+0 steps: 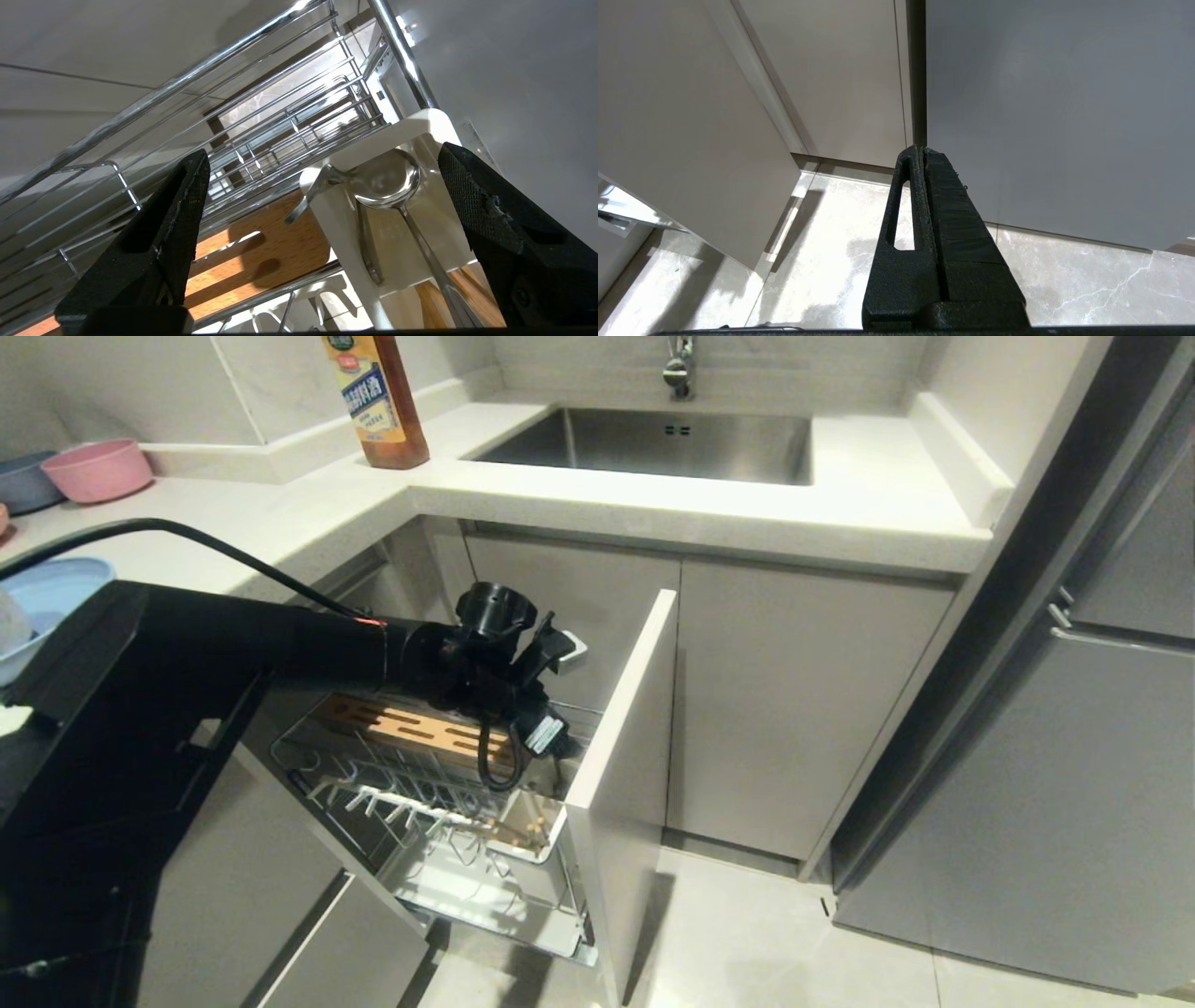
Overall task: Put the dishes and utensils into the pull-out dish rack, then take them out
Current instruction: Take the fork out of the cupboard
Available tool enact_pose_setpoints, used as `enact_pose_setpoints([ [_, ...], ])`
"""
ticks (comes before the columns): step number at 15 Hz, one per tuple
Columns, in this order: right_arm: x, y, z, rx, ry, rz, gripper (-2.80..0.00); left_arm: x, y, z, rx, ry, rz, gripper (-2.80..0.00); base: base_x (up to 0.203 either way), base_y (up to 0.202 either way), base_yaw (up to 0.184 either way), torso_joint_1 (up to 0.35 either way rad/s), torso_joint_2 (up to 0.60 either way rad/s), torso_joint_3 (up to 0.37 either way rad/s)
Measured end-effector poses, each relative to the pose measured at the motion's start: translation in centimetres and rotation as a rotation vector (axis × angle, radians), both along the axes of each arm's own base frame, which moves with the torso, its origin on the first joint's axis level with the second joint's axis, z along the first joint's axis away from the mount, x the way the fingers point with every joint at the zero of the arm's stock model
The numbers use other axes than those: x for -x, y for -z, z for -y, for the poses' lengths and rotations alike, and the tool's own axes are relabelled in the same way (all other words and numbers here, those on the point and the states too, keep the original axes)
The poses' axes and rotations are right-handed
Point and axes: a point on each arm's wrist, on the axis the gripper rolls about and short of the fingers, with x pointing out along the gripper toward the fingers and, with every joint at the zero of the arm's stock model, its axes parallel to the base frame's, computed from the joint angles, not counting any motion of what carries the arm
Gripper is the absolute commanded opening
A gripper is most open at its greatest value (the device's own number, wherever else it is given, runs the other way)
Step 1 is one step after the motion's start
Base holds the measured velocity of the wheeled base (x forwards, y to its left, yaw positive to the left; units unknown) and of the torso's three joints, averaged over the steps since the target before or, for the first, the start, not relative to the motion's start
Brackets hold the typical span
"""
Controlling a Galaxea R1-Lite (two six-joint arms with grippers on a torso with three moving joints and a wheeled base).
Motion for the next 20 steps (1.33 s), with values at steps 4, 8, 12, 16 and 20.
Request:
enact_pose_setpoints([
  [4, 0.0, 0.0, 0.0, 0.000, 0.000, 0.000, -2.80, 0.0, 0.0, 0.0, 0.002, -0.001, 0.001, -2.80, 0.000, 0.000, 0.000, 0.000, 0.00, 0.000],
  [8, 0.0, 0.0, 0.0, 0.000, 0.000, 0.000, -2.80, 0.0, 0.0, 0.1, 0.003, -0.002, 0.000, -2.80, 0.000, 0.000, 0.000, 0.000, 0.00, 0.000],
  [12, 0.0, 0.0, 0.0, 0.000, 0.000, 0.000, -2.80, 0.1, 0.0, 0.1, 0.005, -0.001, -0.001, -2.80, 0.000, 0.000, 0.000, 0.000, 0.00, 0.000],
  [16, 0.0, 0.0, 0.0, 0.000, 0.000, 0.000, -2.80, 0.2, -0.3, 0.0, 0.006, -0.002, 0.003, -2.80, 0.000, 0.000, 0.000, 0.000, 0.00, 0.000],
  [20, 0.0, 0.0, 0.0, 0.000, 0.000, 0.000, -2.80, 1.2, -2.0, -0.4, 0.027, -0.012, 0.026, -2.80, 0.000, 0.000, 0.000, 0.000, 0.00, 0.000],
])
